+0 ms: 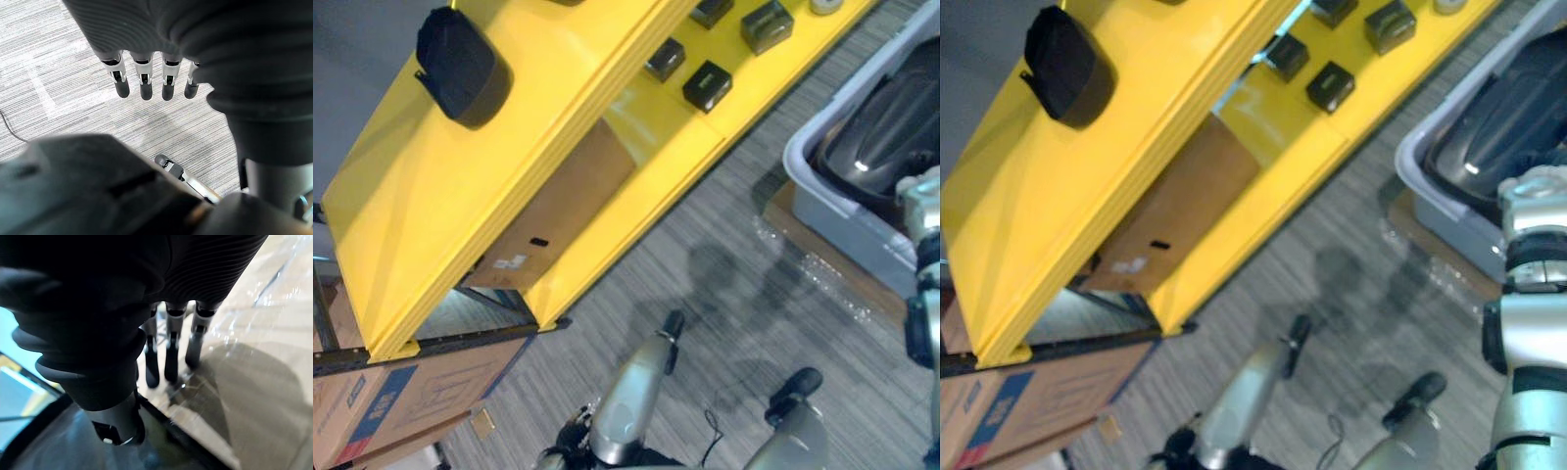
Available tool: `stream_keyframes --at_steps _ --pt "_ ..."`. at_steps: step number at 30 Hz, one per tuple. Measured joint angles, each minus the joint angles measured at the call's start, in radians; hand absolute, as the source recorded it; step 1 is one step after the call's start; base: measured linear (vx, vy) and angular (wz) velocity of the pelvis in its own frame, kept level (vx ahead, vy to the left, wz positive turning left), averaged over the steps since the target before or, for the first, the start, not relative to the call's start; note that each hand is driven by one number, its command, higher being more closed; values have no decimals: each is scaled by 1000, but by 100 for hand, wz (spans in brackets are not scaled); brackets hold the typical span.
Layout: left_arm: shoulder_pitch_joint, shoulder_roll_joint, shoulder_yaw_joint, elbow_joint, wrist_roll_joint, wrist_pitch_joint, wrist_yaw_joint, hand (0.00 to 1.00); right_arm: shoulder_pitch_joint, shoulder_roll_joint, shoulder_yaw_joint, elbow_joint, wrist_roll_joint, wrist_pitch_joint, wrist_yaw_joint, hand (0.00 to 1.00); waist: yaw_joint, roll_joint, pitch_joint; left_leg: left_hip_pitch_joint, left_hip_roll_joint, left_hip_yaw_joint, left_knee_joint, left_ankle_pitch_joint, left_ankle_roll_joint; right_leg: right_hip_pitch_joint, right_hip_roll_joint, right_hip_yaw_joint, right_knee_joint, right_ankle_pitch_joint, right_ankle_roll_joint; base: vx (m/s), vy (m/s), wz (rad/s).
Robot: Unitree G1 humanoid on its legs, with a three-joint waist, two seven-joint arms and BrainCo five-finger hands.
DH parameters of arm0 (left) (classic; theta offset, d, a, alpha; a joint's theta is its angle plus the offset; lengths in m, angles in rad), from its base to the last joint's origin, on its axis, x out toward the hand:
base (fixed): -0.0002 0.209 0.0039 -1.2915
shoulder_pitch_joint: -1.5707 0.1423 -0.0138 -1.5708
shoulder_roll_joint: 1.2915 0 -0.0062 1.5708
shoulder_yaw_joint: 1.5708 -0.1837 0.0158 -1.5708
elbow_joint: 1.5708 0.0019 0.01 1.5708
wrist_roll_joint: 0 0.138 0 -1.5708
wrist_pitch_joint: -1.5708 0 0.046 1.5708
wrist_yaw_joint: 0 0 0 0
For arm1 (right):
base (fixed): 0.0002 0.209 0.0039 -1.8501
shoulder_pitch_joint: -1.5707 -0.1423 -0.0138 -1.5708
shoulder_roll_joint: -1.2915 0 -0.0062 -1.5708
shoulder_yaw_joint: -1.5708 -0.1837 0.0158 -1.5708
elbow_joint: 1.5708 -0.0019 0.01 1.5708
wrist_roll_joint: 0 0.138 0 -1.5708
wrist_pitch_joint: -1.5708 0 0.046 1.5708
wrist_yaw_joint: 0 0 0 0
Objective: Walk over and take plastic housings, then place them on the shelf
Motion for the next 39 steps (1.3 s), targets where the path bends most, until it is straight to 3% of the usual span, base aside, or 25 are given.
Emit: stream_keyframes --at_steps 3,10,18,20,22,26,30,32,33,35,37,39 --pt "-7 0 -4 -1 0 -2 0 0 -3 -7 0 10 -64 45 1 100 12 4 -3 2 2 0 0 0 0 1 1 0 4 -2 -2 0 0 0" --pt "-1 12 -13 -54 -2 -73 12 0 -10 1 36 79 -180 127 66 100 11 4 -3 17 4 1 -1 0 0 17 3 -2 0 -1 -2 0 0 0" --pt "40 70 -78 -277 2 -94 100 0 -22 -31 59 107 -314 79 108 100 -22 2 -1 19 22 5 -1 -1 -2 35 23 -18 -43 22 -6 10 18 -4" --pt "57 94 -94 -328 4 -83 136 0 -24 -34 66 107 -324 75 108 100 -33 -6 4 17 30 6 0 -3 -5 35 33 -18 -55 30 -10 15 14 -10" --pt "73 150 -125 -415 22 -42 174 0 -33 -34 66 105 -336 70 102 100 -46 -22 16 18 43 11 1 -6 -9 35 47 -17 -62 34 -15 15 3 -13" --pt "78 241 -150 -528 99 33 189 0 -48 -30 66 88 -342 42 80 100 -64 -49 35 19 60 15 5 -9 -15 32 66 -13 -66 36 -19 9 -11 -11" --pt "75 371 -136 -648 122 64 184 0 -51 -6 63 39 -342 2 5 100 -83 -76 54 15 80 25 31 -25 -23 26 88 5 -65 39 -23 -2 13 -15" --pt "24 353 -46 -823 56 30 174 0 -58 -5 65 25 -356 -14 -18 100 -93 -76 54 13 78 27 33 -24 -23 22 87 6 -59 39 -24 -22 13 -1" --pt "-70 308 -28 -917 39 -13 173 0 -68 6 66 25 -363 -22 -23 100 -96 -76 54 12 77 30 34 -23 -22 18 85 12 -57 41 -26 -54 26 -7" --pt "-242 228 -46 -997 41 -46 163 0 -82 27 68 15 -365 -37 -23 100 -116 -80 57 6 77 31 34 -20 -18 16 86 13 -63 49 -29 -54 41 -6" --pt "-337 179 -76 -1044 42 -47 153 0 -105 40 84 -20 -378 -37 -23 100 -147 -87 62 3 81 45 30 -18 -17 11 88 22 -75 64 -28 -14 49 -18" --pt "-364 156 -110 -1061 48 -17 160 0 -150 40 109 -60 -394 -38 -23 100 -177 -96 68 6 91 77 19 -18 -17 -10 100 51 -87 81 -28 45 31 -39"
